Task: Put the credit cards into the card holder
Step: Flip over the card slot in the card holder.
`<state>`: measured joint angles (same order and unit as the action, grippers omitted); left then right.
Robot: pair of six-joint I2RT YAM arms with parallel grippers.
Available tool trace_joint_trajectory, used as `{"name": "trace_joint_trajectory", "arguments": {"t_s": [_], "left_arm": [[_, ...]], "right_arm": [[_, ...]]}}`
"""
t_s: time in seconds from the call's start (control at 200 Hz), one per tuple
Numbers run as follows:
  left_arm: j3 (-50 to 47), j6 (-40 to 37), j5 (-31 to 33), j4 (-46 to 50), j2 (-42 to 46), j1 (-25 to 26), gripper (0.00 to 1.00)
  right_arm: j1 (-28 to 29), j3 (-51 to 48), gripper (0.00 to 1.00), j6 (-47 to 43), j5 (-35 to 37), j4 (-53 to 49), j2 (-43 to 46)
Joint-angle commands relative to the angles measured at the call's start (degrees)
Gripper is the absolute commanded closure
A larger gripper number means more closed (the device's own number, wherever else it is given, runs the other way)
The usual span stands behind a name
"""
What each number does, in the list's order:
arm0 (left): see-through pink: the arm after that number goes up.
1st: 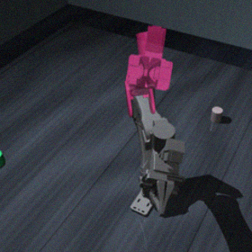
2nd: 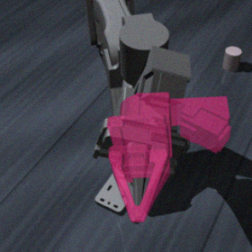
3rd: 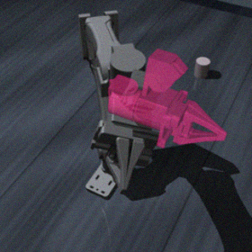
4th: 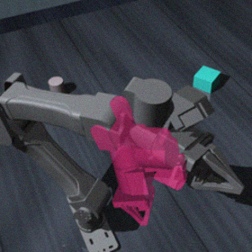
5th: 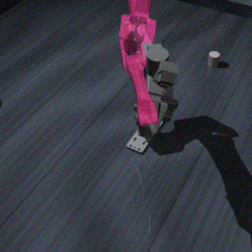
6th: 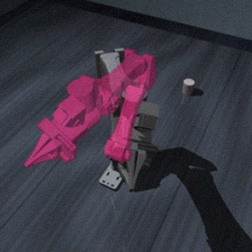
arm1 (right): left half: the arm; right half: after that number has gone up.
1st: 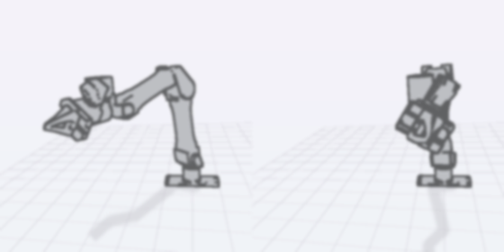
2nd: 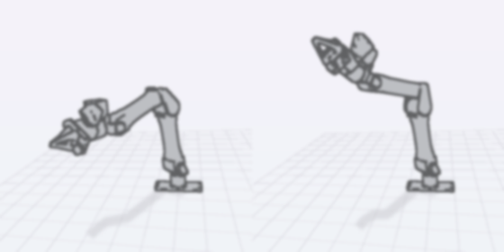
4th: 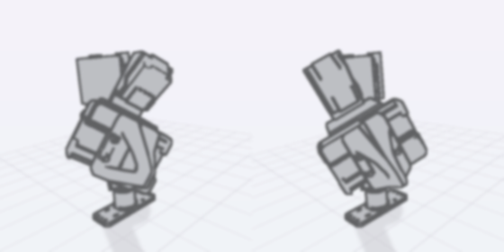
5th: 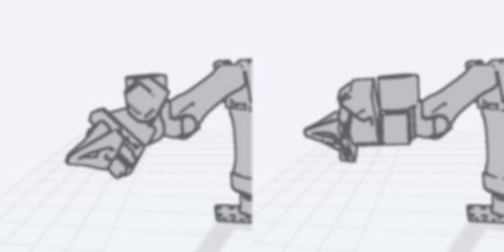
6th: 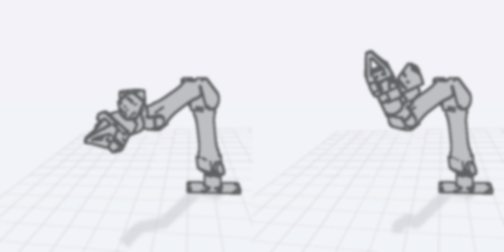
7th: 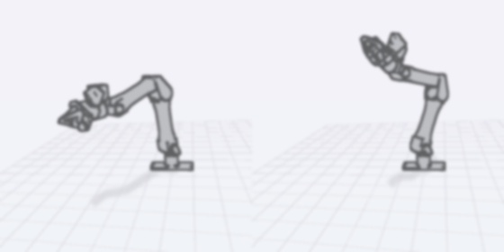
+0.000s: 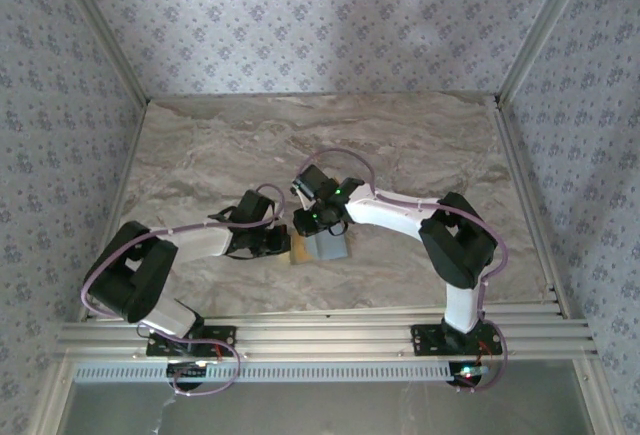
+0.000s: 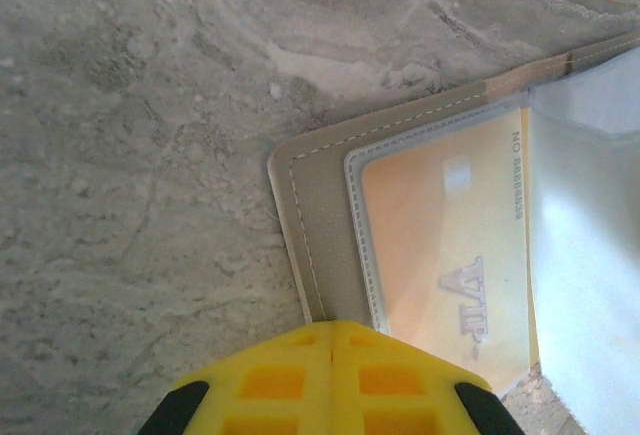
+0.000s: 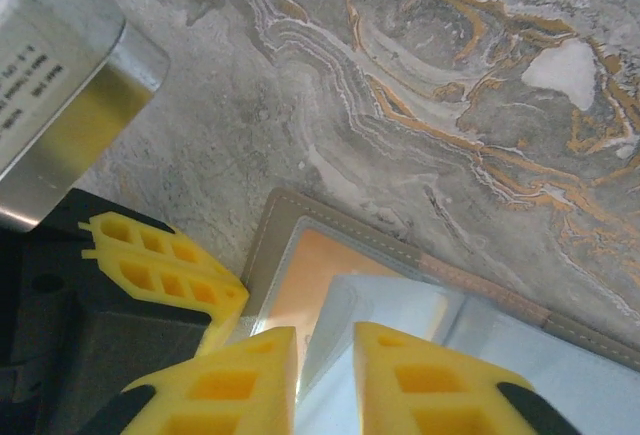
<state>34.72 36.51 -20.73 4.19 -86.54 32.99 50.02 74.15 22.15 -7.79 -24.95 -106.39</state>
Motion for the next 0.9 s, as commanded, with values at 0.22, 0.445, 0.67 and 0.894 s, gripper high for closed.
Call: {"name": "trace_joint_trajectory", "arguments": {"t_s": [0.22, 0.445, 0.67, 0.894], "left_arm": [[-2.02, -0.48, 3.5, 2.76, -3.49, 0.44, 0.95], [-2.02, -0.49, 3.42, 2.76, -3.48, 0.46, 0.95], [-2.01, -0.56, 3.5, 2.78, -3.3, 0.34, 0.95], [-2.11, -0.61, 3.59, 3.02, -3.02, 0.18, 0.95]], "right_arm": [[0.08, -1.2, 0.62, 0.76, -0.75, 0.38, -0.54], [0.09, -2.84, 0.52, 0.92, -2.17, 2.34, -0.22], [-0.69, -4.78, 0.49, 0.99, -3.02, 3.7, 1.87], [-1.2, -5.31, 0.55, 0.7, 1.0, 1.7, 2.57]]}}
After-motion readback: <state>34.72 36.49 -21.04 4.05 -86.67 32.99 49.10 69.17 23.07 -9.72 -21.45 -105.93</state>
